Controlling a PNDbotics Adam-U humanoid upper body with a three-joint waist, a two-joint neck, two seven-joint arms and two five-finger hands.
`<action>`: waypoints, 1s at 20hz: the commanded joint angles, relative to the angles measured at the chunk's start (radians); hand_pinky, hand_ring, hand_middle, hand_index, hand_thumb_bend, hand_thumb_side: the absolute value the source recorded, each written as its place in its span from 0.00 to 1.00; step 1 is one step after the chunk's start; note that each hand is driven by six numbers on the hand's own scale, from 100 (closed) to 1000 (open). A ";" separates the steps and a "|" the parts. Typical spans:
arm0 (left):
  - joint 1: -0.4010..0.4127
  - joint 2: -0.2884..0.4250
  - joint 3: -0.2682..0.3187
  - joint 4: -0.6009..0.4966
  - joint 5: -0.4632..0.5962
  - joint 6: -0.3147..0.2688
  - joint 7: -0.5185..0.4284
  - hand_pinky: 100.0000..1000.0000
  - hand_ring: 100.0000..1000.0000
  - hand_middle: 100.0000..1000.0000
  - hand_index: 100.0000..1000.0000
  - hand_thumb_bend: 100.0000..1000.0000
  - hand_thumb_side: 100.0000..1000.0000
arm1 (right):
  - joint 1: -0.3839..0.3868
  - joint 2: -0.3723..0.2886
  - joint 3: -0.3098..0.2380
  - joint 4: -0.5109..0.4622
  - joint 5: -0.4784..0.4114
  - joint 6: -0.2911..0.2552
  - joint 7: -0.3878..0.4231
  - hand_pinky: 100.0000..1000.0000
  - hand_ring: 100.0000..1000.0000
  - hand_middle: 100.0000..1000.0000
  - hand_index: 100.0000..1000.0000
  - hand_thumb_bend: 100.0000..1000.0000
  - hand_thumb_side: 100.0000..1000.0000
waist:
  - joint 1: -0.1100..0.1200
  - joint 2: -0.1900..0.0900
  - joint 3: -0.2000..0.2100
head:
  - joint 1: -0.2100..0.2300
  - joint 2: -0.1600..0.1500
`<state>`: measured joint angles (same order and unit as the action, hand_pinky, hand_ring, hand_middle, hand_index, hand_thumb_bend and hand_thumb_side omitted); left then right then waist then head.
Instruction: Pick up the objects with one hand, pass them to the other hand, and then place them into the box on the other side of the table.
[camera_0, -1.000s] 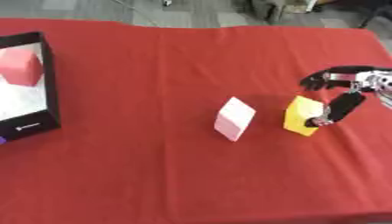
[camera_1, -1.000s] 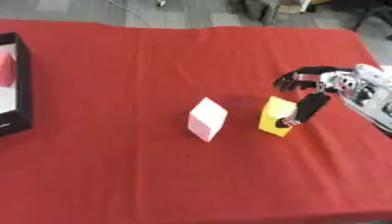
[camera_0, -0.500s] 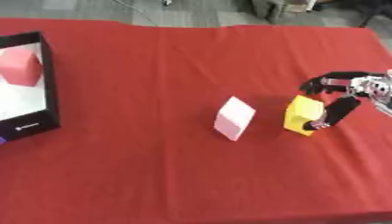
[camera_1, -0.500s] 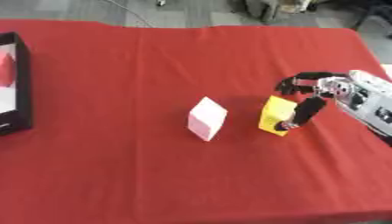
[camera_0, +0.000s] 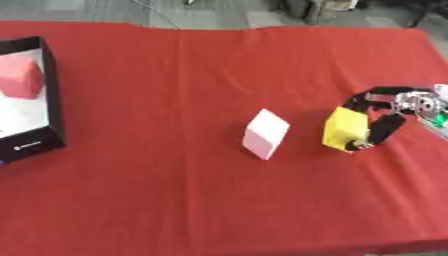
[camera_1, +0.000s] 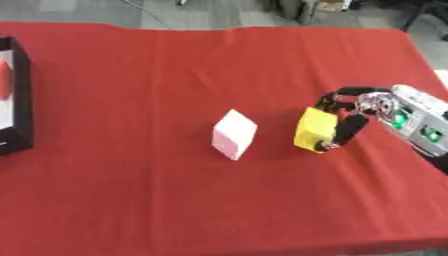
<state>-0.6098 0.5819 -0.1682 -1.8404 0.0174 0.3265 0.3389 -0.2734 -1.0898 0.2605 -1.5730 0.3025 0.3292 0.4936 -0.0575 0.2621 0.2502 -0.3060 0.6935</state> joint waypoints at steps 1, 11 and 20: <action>-0.008 0.013 0.015 -0.020 0.001 -0.003 0.002 0.77 0.50 0.65 0.63 0.02 0.66 | -0.014 -0.019 -0.006 0.008 0.002 0.003 -0.008 0.91 0.89 0.82 0.91 0.46 0.19 | 0.004 -0.012 0.000 | -0.005 0.001; -0.003 0.009 0.016 -0.019 -0.002 -0.004 0.004 0.77 0.50 0.64 0.62 0.01 0.66 | -0.015 -0.002 -0.001 0.013 -0.054 0.018 -0.078 0.87 0.80 0.53 0.67 0.41 0.08 | 0.004 -0.010 -0.002 | -0.007 0.003; 0.000 0.011 0.018 -0.019 -0.002 -0.005 0.003 0.77 0.50 0.63 0.61 0.01 0.66 | -0.012 0.002 -0.021 -0.015 -0.121 0.053 -0.163 0.81 0.67 0.42 0.56 0.30 0.00 | 0.004 -0.012 -0.003 | -0.004 0.007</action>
<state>-0.5998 0.5739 -0.1633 -1.8404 0.0170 0.3244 0.3407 -0.2802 -1.0593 0.2597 -1.5713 0.1930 0.3774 0.3439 -0.0565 0.2655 0.2475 -0.3101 0.7005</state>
